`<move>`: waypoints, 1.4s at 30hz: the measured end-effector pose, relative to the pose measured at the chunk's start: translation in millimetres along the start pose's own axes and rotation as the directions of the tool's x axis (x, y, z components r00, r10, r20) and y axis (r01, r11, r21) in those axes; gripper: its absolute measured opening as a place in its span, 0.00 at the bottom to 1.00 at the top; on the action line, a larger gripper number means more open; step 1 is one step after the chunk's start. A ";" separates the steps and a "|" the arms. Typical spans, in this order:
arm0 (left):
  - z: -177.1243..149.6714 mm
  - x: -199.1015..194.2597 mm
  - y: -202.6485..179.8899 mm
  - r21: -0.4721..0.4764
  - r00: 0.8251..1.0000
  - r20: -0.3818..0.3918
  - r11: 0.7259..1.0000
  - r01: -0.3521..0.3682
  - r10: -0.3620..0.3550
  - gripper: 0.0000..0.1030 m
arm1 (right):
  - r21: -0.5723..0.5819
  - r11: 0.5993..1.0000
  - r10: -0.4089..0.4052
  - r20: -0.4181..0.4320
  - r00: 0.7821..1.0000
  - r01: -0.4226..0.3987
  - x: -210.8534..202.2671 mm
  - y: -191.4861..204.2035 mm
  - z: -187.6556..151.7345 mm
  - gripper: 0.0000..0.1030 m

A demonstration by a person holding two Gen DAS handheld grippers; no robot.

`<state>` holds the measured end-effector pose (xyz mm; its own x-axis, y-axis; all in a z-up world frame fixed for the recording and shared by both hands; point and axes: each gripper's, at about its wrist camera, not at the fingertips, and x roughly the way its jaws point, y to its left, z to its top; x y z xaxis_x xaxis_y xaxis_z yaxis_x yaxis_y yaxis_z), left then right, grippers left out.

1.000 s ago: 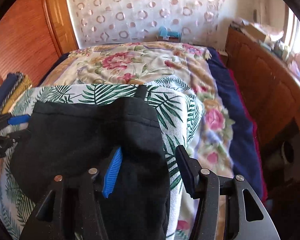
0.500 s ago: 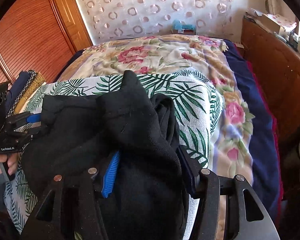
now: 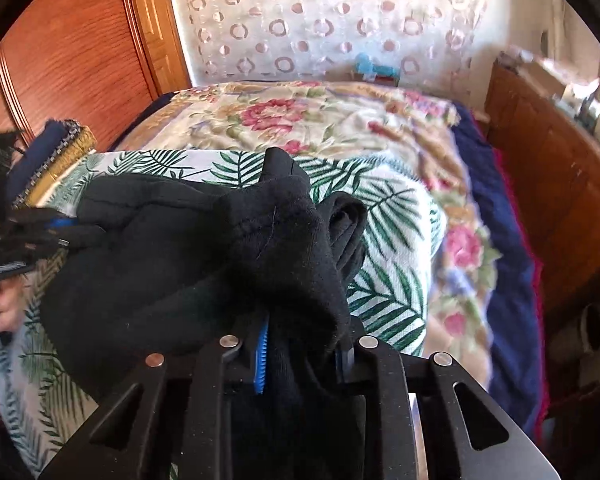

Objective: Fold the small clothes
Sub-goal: 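Grasp the folded black bundle with the left gripper while the right gripper grasps it too, then lift the bundle with both grippers and carry it toward the clothes stack by the wardrobe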

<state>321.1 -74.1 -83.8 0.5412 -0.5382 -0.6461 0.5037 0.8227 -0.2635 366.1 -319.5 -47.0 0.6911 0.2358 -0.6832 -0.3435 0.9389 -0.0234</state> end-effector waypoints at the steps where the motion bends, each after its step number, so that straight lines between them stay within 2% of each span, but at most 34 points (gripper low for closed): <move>1: 0.8 -12.9 -4.5 0.002 1.000 0.026 1.000 0.009 -0.009 0.12 | -0.013 1.000 -0.015 0.024 1.000 0.015 -6.0 4.4 0.4 0.22; 4: -0.4 -48.9 -11.9 0.010 0.995 0.098 1.000 0.019 -0.019 0.12 | -0.022 1.000 0.001 0.079 0.997 0.001 -24.0 15.1 2.0 0.21; 8: -5.3 -88.1 -10.2 0.017 0.987 0.164 1.000 -0.002 -0.001 0.12 | -0.056 0.998 0.034 0.141 0.989 -0.026 -45.8 38.2 5.3 0.21; 15: -31.4 -157.2 16.4 -0.031 0.963 0.252 0.995 -0.090 0.095 0.12 | -0.142 0.986 0.116 0.220 0.969 -0.086 -64.0 94.2 20.7 0.21; 20: -67.4 -215.9 49.3 -0.121 0.929 0.312 0.979 -0.167 0.197 0.12 | -0.261 0.954 0.209 0.236 0.949 -0.145 -61.0 159.3 41.3 0.21; 26: -93.7 -272.7 95.9 -0.222 0.871 0.364 0.939 -0.264 0.331 0.12 | -0.384 0.898 0.317 0.229 0.921 -0.214 -40.1 239.3 81.3 0.21; 31: -101.6 -298.9 135.2 -0.297 0.821 0.395 0.903 -0.312 0.413 0.12 | -0.474 0.856 0.351 0.236 0.906 -0.208 -15.1 290.8 128.0 0.21; 34: -104.1 -304.5 161.8 -0.349 0.806 0.405 0.888 -0.300 0.432 0.12 | -0.519 0.832 0.358 0.232 0.904 -0.196 10.0 309.5 157.6 0.21; 37: -107.3 -305.7 179.2 -0.376 0.779 0.404 0.863 -0.336 0.479 0.12 | -0.560 0.810 0.356 0.233 0.905 -0.175 28.4 329.4 179.0 0.21; 42: -118.7 -302.9 206.7 -0.428 0.768 0.386 0.836 -0.342 0.512 0.12 | -0.622 0.769 0.359 0.230 0.905 -0.147 63.8 370.1 206.7 0.21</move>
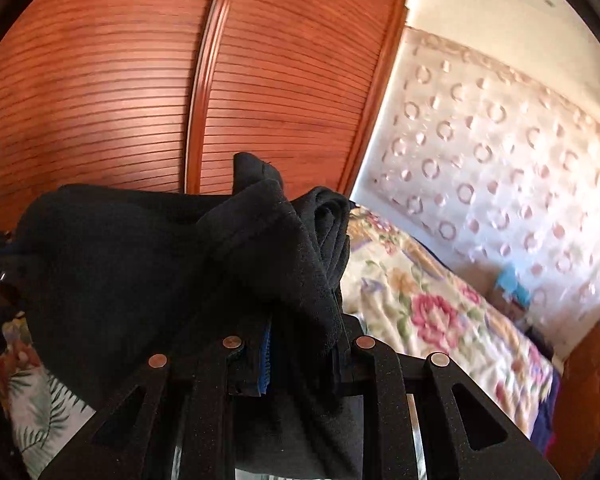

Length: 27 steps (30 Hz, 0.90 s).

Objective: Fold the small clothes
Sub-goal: 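Lift the bundle with both grippers and carry it toward the clothes stack by the wardrobe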

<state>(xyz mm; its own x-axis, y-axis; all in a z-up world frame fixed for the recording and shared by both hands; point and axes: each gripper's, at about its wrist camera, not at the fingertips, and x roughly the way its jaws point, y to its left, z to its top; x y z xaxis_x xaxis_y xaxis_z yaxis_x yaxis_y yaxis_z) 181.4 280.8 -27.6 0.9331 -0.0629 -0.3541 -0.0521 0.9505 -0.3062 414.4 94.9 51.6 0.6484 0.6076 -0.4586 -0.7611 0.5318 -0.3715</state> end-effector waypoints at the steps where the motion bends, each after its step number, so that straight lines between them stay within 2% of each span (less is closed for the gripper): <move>1: 1.7 4.5 4.4 -0.005 1.000 -0.007 1.000 -0.004 0.004 0.12 | -0.011 1.000 0.005 -0.004 1.000 -0.005 9.3 1.4 3.5 0.21; 7: -12.6 15.7 25.4 -0.032 0.997 -0.065 0.999 -0.030 0.028 0.12 | -0.080 0.996 0.035 -0.062 0.997 -0.040 71.4 13.4 6.6 0.21; 12: -22.9 22.7 26.2 0.013 0.991 -0.100 0.996 -0.091 0.092 0.12 | -0.005 0.996 0.092 -0.059 0.994 -0.093 104.8 3.9 7.2 0.23; 16: -24.8 17.9 23.8 -0.008 0.992 -0.112 0.998 -0.059 0.058 0.17 | 0.067 0.991 0.121 -0.028 0.992 -0.119 107.1 -8.9 -1.1 0.26; 18: -24.0 10.9 19.8 0.010 0.994 -0.091 0.998 -0.063 0.064 0.24 | 0.136 0.982 0.130 -0.011 0.991 -0.128 103.3 -18.2 -5.6 0.35; 19: -22.6 8.3 18.6 0.018 0.994 -0.082 0.998 -0.065 0.066 0.32 | 0.167 0.978 0.124 -0.003 0.992 -0.122 103.8 -23.0 -7.6 0.37; 22: -20.7 -1.8 15.7 0.042 0.996 -0.051 0.996 -0.074 0.076 0.45 | 0.255 0.963 0.085 0.032 0.996 -0.090 98.3 -39.9 -6.2 0.44; 23: -20.0 -5.1 14.4 0.049 0.996 -0.043 0.996 -0.076 0.078 0.47 | 0.274 0.959 0.067 0.040 0.997 -0.075 95.4 -44.0 -5.4 0.49; 24: -19.4 -6.5 13.4 0.055 0.996 -0.041 0.995 -0.079 0.082 0.48 | 0.283 0.957 0.048 0.044 0.998 -0.058 93.5 -46.7 -3.9 0.49; 26: -17.5 -7.6 10.1 0.077 0.996 -0.034 0.993 -0.085 0.088 0.63 | 0.282 0.959 0.027 0.066 0.997 -0.045 85.5 -45.2 -2.4 0.49; 27: -16.5 -6.1 8.7 0.090 0.996 -0.033 0.992 -0.084 0.087 0.68 | 0.279 0.958 0.042 0.082 0.996 -0.063 79.5 -43.2 -2.7 0.49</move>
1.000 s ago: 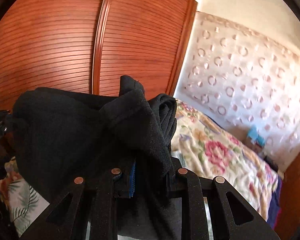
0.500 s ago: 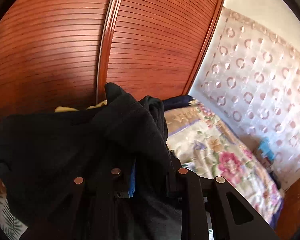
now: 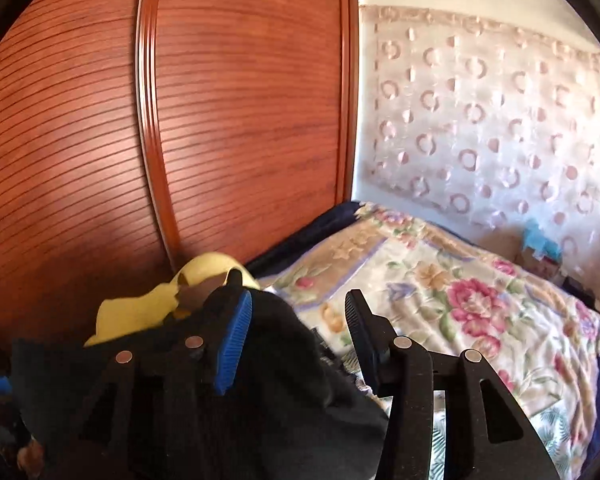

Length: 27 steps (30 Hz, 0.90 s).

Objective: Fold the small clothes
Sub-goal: 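Lift the bundle with both grippers and carry it toward the clothes stack by the wardrobe, then lower the bundle onto the folded clothes stack and open both grippers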

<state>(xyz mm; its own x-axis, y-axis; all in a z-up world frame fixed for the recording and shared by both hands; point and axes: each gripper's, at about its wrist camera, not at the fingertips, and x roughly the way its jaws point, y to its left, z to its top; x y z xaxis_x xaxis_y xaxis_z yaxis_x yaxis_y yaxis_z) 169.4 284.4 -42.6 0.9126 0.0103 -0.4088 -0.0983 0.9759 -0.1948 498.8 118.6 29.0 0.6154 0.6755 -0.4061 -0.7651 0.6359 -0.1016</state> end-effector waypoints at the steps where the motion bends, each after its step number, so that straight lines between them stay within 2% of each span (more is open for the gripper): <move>1: 0.7 2.3 0.2 0.008 1.000 0.000 1.000 0.000 0.000 0.77 | -0.004 1.000 0.023 0.005 1.000 -0.023 -5.1 4.1 -1.5 0.49; 4: 0.6 13.2 -1.2 0.024 1.000 -0.022 1.000 0.007 -0.006 0.78 | -0.038 0.997 0.068 0.003 0.998 -0.067 -16.4 18.9 -13.4 0.49; 7: -6.6 29.5 -1.1 0.035 0.997 -0.069 0.999 -0.022 0.025 0.78 | -0.065 0.991 0.117 -0.031 0.993 -0.119 -18.1 29.3 -29.2 0.49; 10: -20.1 46.3 0.8 0.039 0.990 -0.131 0.998 -0.046 0.051 0.78 | -0.074 0.990 0.112 -0.074 0.991 -0.118 -5.3 32.8 -44.8 0.49; 12: -27.7 52.7 2.7 0.036 0.987 -0.153 0.998 -0.052 0.057 0.78 | -0.041 0.993 0.108 -0.097 0.989 -0.112 4.3 27.7 -53.4 0.49; 20: -29.6 46.4 -2.0 0.040 0.987 -0.146 0.998 -0.058 0.063 0.78 | 0.026 0.996 0.089 -0.051 0.995 -0.088 32.5 22.2 -73.1 0.50; 27: -23.2 23.0 -16.3 0.073 0.992 -0.104 0.995 -0.060 0.068 0.78 | 0.026 0.998 0.060 -0.052 0.997 -0.058 4.0 30.6 -78.3 0.51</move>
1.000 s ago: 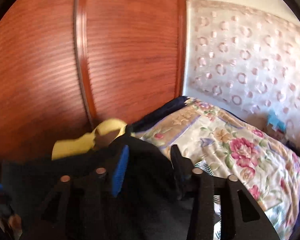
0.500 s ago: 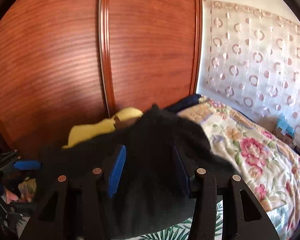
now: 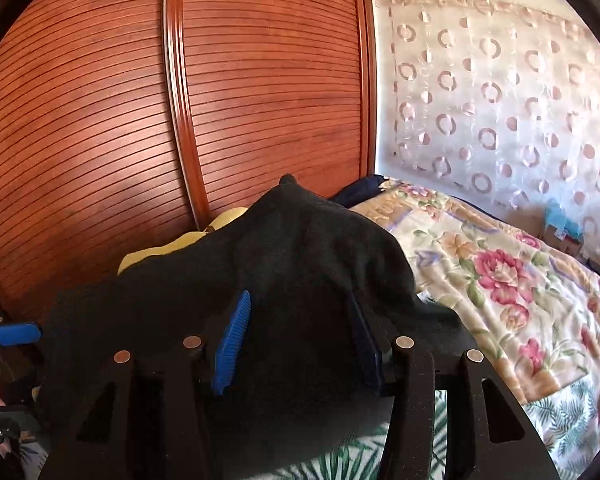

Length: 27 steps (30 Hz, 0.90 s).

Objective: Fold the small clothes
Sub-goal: 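Lower the bundle onto the folded clothes stack and open both grippers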

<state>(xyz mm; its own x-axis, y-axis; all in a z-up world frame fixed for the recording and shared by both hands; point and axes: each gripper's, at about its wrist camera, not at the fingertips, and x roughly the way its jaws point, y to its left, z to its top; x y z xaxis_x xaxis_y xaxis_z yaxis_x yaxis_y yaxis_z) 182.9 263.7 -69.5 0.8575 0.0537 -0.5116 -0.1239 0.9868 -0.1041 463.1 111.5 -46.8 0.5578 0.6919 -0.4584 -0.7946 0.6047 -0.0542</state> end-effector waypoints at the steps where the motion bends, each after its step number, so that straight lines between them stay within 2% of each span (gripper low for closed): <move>1: 0.1 -1.5 -1.4 0.008 1.000 0.003 1.000 -0.001 0.001 0.78 | 0.001 1.000 -0.002 0.002 1.000 0.002 -6.9 2.2 -0.8 0.51; 9: -0.2 -28.6 -30.2 0.062 0.999 0.029 0.998 0.022 -0.024 0.81 | 0.046 0.999 -0.030 0.062 0.998 0.027 -89.5 19.2 -23.7 0.51; 17: -4.7 -57.6 -56.1 0.109 0.998 0.052 0.993 0.040 -0.046 0.82 | 0.076 0.994 -0.084 0.068 0.994 0.078 -163.8 36.8 -55.5 0.51; 24: -14.2 -75.4 -78.5 0.145 0.994 0.032 0.984 0.101 -0.107 0.82 | 0.112 0.987 -0.123 0.060 0.991 0.116 -224.1 59.8 -82.5 0.57; 27: -21.4 -85.1 -95.0 0.181 0.994 0.030 0.979 0.097 -0.104 0.82 | 0.129 0.983 -0.138 0.069 0.988 0.129 -251.2 69.8 -93.0 0.59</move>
<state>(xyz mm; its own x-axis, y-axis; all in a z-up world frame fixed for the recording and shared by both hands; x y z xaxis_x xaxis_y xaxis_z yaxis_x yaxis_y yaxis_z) 110.9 162.1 -34.3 0.8802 -0.0447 -0.4725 0.0525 0.9986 0.0033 245.3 -56.7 -18.0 0.6776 0.6272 -0.3840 -0.6785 0.7346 0.0024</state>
